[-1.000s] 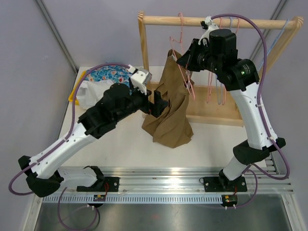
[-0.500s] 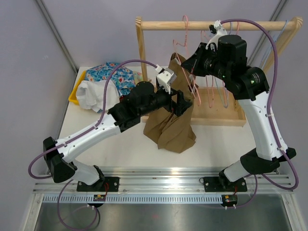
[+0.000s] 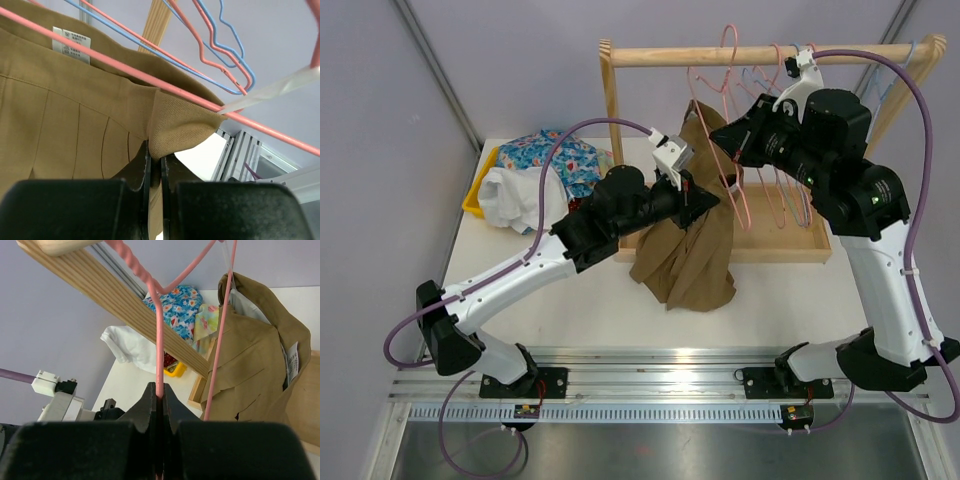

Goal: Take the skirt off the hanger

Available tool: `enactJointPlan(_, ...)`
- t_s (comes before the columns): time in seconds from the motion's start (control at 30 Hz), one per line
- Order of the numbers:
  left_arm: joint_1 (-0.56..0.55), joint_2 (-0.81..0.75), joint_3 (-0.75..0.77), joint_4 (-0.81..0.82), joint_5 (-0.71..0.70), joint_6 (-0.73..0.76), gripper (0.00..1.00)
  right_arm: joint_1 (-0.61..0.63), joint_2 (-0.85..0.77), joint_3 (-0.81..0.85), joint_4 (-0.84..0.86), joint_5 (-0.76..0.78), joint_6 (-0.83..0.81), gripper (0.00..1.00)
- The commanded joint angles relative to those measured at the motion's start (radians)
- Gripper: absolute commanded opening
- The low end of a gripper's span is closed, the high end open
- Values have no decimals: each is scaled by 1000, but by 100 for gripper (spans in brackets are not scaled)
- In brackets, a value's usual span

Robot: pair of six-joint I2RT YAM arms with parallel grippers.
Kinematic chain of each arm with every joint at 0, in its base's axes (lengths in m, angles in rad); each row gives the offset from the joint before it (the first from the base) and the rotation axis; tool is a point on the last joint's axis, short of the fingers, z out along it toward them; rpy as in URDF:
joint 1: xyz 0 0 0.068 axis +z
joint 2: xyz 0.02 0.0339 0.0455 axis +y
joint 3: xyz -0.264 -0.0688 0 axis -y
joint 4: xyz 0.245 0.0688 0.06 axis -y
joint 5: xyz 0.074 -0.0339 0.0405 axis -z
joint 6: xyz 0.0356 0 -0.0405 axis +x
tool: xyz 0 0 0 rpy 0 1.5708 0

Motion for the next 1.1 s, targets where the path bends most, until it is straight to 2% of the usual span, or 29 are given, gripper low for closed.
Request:
enactJointPlan(0.0, -23, -7, 92, 27, -35, 34, 0, 5, -51, -50, 182, 54, 9, 0)
enactJointPlan(0.27, -123, 47, 294, -124, -115, 114, 0, 5, -85, -170, 308, 228, 20, 0)
enactJointPlan(0.5, -276, 47, 371, -211, -237, 218, 0, 5, -79, -204, 372, 335, -26, 0)
enactJointPlan(0.77, -410, -20, 358, -240, -360, 276, 0, 7, -80, -225, 420, 404, -40, 0)
enactJointPlan(0.93, -430, -62, 309, -243, -425, 284, 0, 7, -83, -242, 434, 415, -31, 0)
enactJointPlan(1.07, -436, -86, 198, -234, -443, 252, 0, 5, -68, -213, 426, 406, -31, 0)
